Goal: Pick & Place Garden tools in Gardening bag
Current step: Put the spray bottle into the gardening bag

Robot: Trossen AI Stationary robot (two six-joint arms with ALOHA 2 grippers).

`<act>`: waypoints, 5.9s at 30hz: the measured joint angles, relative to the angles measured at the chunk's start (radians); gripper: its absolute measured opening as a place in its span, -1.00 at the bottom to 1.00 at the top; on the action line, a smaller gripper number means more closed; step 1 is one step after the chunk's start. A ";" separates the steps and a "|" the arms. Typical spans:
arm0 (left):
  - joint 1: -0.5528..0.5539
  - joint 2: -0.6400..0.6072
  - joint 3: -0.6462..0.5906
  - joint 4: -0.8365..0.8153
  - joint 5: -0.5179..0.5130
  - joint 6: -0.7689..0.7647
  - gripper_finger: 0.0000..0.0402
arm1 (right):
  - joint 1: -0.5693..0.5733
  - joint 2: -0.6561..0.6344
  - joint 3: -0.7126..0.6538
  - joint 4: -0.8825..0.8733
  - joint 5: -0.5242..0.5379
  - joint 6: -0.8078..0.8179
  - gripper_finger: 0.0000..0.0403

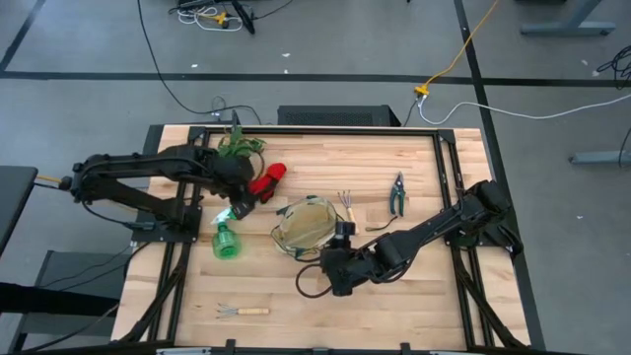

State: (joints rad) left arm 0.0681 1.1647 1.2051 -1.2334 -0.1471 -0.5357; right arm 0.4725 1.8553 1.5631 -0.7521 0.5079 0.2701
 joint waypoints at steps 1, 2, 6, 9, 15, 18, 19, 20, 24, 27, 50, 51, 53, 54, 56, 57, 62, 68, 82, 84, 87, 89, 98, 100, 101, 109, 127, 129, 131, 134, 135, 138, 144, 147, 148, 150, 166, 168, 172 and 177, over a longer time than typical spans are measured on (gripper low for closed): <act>0.000 -0.007 0.000 -0.016 -0.001 -0.027 -0.36 | 0.000 0.000 0.000 -0.004 0.000 0.007 -0.38; 0.000 -0.018 0.000 -0.019 -0.001 -0.056 -0.36 | 0.000 0.000 0.000 -0.017 0.000 0.013 -0.38; 0.000 -0.049 0.000 -0.081 0.003 -0.126 -0.36 | 0.000 0.000 0.000 -0.049 0.000 0.037 -0.38; 0.000 -0.070 -0.001 -0.136 -0.015 -0.151 -0.36 | 0.000 0.000 0.000 -0.087 0.000 0.067 -0.38; 0.000 -0.109 -0.001 -0.165 -0.033 -0.229 -0.36 | -0.001 -0.001 0.000 -0.152 0.000 0.118 -0.38; 0.000 -0.114 -0.001 -0.182 -0.002 -0.290 -0.36 | -0.001 -0.001 0.000 -0.165 0.000 0.135 -0.38; 0.000 -0.113 -0.001 -0.188 0.008 -0.300 -0.36 | -0.001 -0.001 0.000 -0.168 0.001 0.137 -0.38; 0.000 -0.111 -0.002 -0.199 0.018 -0.313 -0.36 | -0.001 -0.001 0.000 -0.171 0.001 0.138 -0.38; -0.009 -0.112 -0.002 -0.215 0.032 -0.344 -0.36 | -0.001 -0.001 0.000 -0.196 0.000 0.142 -0.38; -0.026 -0.112 -0.002 -0.216 0.034 -0.354 -0.36 | -0.001 -0.002 0.000 -0.217 0.000 0.157 -0.38; -0.101 -0.116 -0.302 -0.076 0.148 -0.404 -0.36 | -0.001 -0.002 -0.001 -0.251 0.000 0.198 -0.38; -0.101 -0.122 -0.315 -0.082 0.149 -0.409 -0.36 | -0.001 -0.002 -0.001 -0.249 0.000 0.203 -0.38; -0.101 -0.135 -0.336 -0.081 0.164 -0.420 -0.36 | -0.001 -0.002 -0.001 -0.247 0.000 0.217 -0.38; -0.100 -0.136 -0.344 -0.080 0.168 -0.422 -0.36 | -0.001 -0.002 -0.001 -0.246 0.000 0.220 -0.38; -0.090 -0.138 -0.360 -0.075 0.169 -0.422 -0.36 | -0.001 -0.002 -0.001 -0.242 0.001 0.220 -0.38; -0.082 -0.139 -0.366 -0.066 0.171 -0.421 -0.36 | -0.001 -0.002 -0.001 -0.243 0.000 0.220 -0.38; -0.033 -0.139 -0.390 -0.048 0.187 -0.417 -0.36 | -0.001 -0.002 -0.001 -0.233 0.000 0.220 -0.38; 0.022 -0.138 -0.397 -0.047 0.222 -0.411 -0.36 | -0.001 -0.002 -0.001 -0.226 0.000 0.223 -0.38; 0.114 -0.138 -0.398 -0.022 0.245 -0.420 -0.36 | -0.001 -0.002 -0.001 -0.220 0.000 0.223 -0.38; 0.120 -0.138 -0.424 0.031 0.265 -0.419 -0.36 | -0.001 -0.002 -0.001 -0.220 0.000 0.223 -0.38; 0.129 -0.137 -0.482 0.082 0.322 -0.417 -0.35 | -0.001 -0.002 -0.001 -0.220 0.000 0.223 -0.38; 0.139 -0.129 -0.510 0.072 0.336 -0.407 -0.32 | -0.001 -0.002 -0.001 -0.220 0.000 0.223 -0.38; 0.178 -0.123 -0.530 0.057 0.327 -0.400 0.01 | 0.000 -0.002 -0.001 -0.206 0.000 0.215 -0.38; 0.178 -0.123 -0.535 0.063 0.320 -0.401 0.08 | 0.000 -0.002 -0.001 -0.200 0.000 0.215 -0.38; 0.178 -0.123 -0.536 0.065 0.315 -0.403 0.12 | 0.000 -0.002 -0.001 -0.200 0.000 0.215 -0.38; 0.178 -0.074 -0.538 0.070 0.309 -0.421 0.21 | 0.000 -0.002 -0.001 -0.192 0.000 0.215 -0.38; 0.172 0.048 -0.607 0.210 0.455 -0.448 0.21 | 0.001 -0.002 -0.001 -0.177 -0.002 0.218 -0.38; 0.164 0.048 -0.607 0.212 0.456 -0.498 0.21 | 0.001 -0.002 -0.001 -0.176 -0.003 0.219 -0.38; 0.151 0.051 -0.607 0.211 0.465 -0.502 0.21 | 0.001 -0.002 -0.001 -0.176 -0.003 0.219 -0.38; 0.127 0.068 -0.607 0.211 0.467 -0.515 0.21 | 0.002 -0.002 -0.001 -0.176 -0.003 0.219 -0.38; 0.120 0.077 -0.607 0.212 0.473 -0.521 0.21 | 0.003 -0.002 -0.001 -0.176 -0.003 0.219 -0.38; 0.104 0.117 -0.607 0.221 0.483 -0.528 0.21 | 0.003 -0.002 -0.001 -0.176 -0.003 0.219 -0.38; 0.076 0.216 -0.607 0.281 0.515 -0.521 0.21 | 0.003 -0.002 -0.001 -0.175 -0.003 0.219 -0.38; 0.065 0.261 -0.607 0.314 0.533 -0.503 0.20 | 0.003 -0.002 -0.001 -0.175 -0.003 0.219 -0.38; 0.063 0.273 -0.607 0.323 0.540 -0.497 0.18 | 0.003 -0.002 -0.001 -0.175 -0.003 0.219 -0.38; 0.063 0.288 -0.607 0.325 0.546 -0.493 0.12 | 0.003 -0.002 -0.001 -0.175 -0.003 0.219 -0.38; 0.060 0.285 -0.603 0.325 0.534 -0.409 -0.27 | 0.003 -0.002 -0.001 -0.167 0.000 0.219 -0.38; 0.055 0.279 -0.591 0.318 0.519 -0.394 -0.27 | 0.002 -0.002 -0.001 -0.168 0.000 0.219 -0.38; 0.043 0.253 -0.551 0.305 0.487 -0.384 -0.27 | 0.002 -0.002 -0.001 -0.168 0.000 0.219 -0.38; 0.026 0.185 -0.476 0.258 0.435 -0.383 -0.27 | 0.002 -0.002 -0.001 -0.169 0.000 0.219 -0.38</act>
State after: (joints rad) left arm 0.0942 1.3493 0.7287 -0.9757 0.2879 -0.9192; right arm 0.4747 1.8534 1.5620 -0.9209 0.5083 0.4889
